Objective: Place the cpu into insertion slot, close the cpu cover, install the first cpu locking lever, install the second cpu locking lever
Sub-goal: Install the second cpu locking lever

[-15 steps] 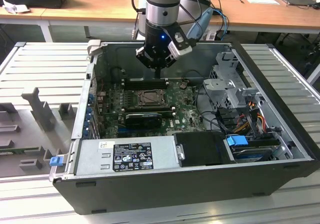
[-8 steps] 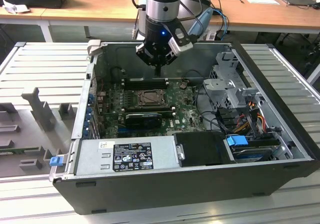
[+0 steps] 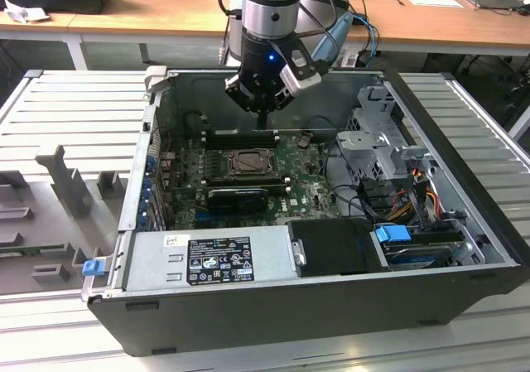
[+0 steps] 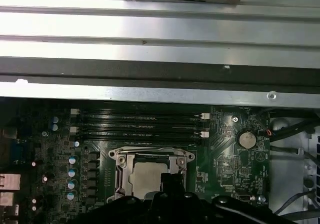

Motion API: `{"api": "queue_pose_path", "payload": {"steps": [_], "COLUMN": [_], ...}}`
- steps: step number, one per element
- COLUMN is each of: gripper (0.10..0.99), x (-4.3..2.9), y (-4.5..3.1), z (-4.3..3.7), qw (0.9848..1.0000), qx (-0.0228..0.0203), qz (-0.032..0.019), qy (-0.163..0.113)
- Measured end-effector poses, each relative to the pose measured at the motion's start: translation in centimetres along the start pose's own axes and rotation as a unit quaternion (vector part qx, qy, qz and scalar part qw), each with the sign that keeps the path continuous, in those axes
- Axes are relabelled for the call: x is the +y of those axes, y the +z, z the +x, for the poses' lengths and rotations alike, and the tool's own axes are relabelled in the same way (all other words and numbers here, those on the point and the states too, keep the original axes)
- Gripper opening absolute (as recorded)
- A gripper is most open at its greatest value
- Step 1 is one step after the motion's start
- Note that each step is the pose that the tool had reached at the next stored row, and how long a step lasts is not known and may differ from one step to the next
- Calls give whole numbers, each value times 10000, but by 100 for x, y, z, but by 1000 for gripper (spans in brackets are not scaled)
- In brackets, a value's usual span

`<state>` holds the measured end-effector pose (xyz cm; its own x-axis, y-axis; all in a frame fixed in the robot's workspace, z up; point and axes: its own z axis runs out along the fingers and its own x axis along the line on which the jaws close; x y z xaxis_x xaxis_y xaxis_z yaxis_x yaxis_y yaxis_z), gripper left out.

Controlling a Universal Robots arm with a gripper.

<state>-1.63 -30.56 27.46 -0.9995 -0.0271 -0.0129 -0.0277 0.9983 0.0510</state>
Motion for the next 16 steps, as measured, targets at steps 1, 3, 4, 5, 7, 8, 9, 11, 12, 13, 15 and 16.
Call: {"api": "queue_pose_path", "payload": {"steps": [1, 3, 4, 5, 7, 8, 9, 11, 12, 13, 15, 16], "gripper": [106, 106, 106, 106, 106, 106, 106, 106, 106, 106, 106, 106], "x": [-13, -44, -57, -70, -110, -121, -133, -154, -164, -173, -182, -185], "y": [1, 4, 5, 6, 8, 8, 9, 13, 18, 24, 29, 32], "z": [0, 1, 1, 2, 3, 4, 4, 4, 5, 5, 6, 6], "qw": [10000, 10000, 10000, 10000, 10000, 10000, 10000, 10000, 10000, 10000, 10000, 10000], "qx": [0, 0, 0, 0, 0, 0, 0, 0, 0, 0, 0, 0], "qz": [1, 3, 4, 4, 5, 5, 5, 4, 4, 4, 5, 4], "qy": [0, 0, 0, 0, 0, 0, 0, 0, 0, 0, 0, 1]}}
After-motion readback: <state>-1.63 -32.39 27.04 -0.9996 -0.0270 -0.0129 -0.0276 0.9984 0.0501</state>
